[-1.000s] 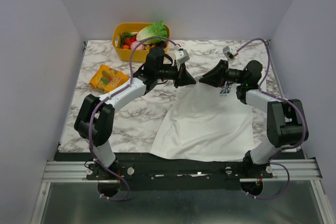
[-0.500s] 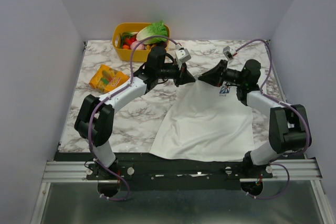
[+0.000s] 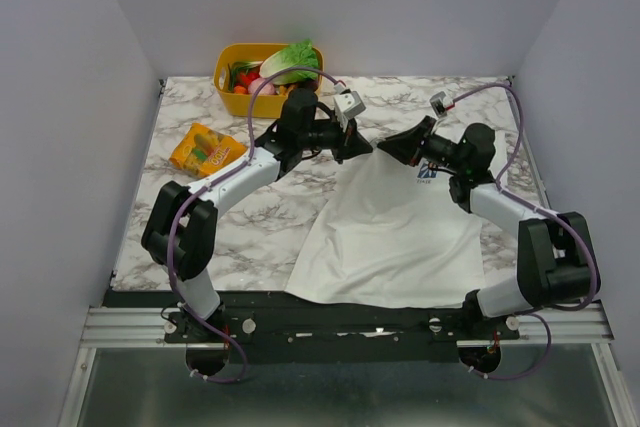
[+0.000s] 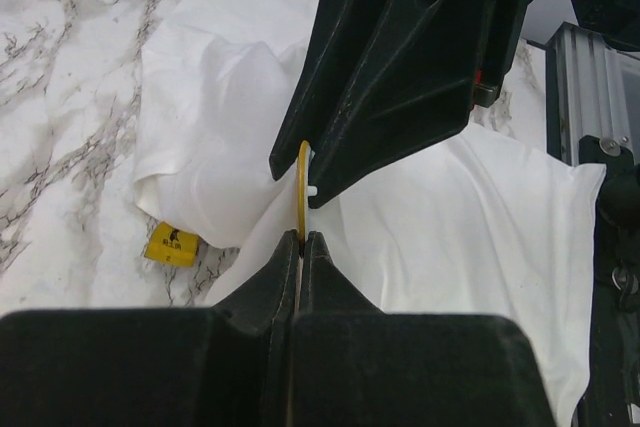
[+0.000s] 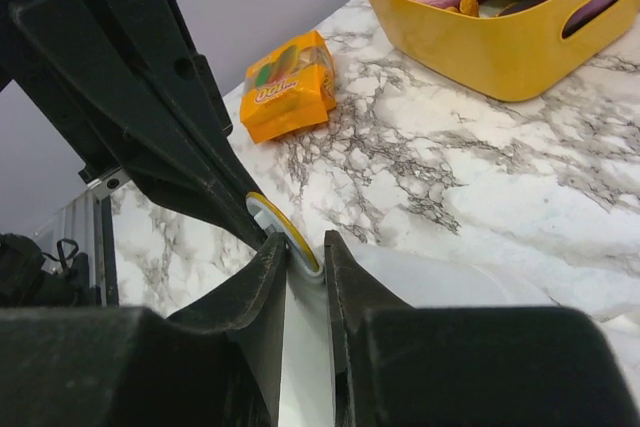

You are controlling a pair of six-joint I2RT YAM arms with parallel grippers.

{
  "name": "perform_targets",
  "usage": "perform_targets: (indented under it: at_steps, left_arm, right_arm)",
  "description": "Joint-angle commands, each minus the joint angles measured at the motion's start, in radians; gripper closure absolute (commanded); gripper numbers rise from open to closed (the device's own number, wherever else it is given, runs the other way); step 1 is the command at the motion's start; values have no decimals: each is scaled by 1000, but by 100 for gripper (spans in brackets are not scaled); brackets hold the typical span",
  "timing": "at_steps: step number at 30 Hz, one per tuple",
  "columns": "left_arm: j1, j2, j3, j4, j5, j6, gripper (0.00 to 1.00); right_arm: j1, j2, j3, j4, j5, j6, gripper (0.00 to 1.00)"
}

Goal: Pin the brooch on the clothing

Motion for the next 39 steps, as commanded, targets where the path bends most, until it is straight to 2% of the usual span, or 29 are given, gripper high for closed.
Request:
perform_targets:
  at_steps: [1,5,9,12,16,26,34,39]
  left_arm:
    - [-81,-69,-5,46,123,-13,100]
    - [-79,-75,-16,49,107,-10,100]
    - [-79,-82,-26,55,92,-8,100]
    - [-81,-85,-29,55,87,-7,100]
    - [-81,-89,-31,55,83,-4,100]
    - [-67,-89,-58,78,43,-8,100]
    - [-55,-92,-86,106,25,-22,100]
    - [-47,-89,-94,121,2,-33,100]
  right_arm:
    - [11,-19,-29,37,192,7,69]
    - [11,-42,-49,50,218,7,61]
    - [13,-53,-60,68,220,4,59]
    - [11,-50,-58,76,215,4,60]
    - [13,-42,-58,100,194,7,67]
    - [13,-45,-81,166,145,1,76]
    - [11,-36,-89,194,134,14,79]
    - [13,-44,-93,197,136,13,77]
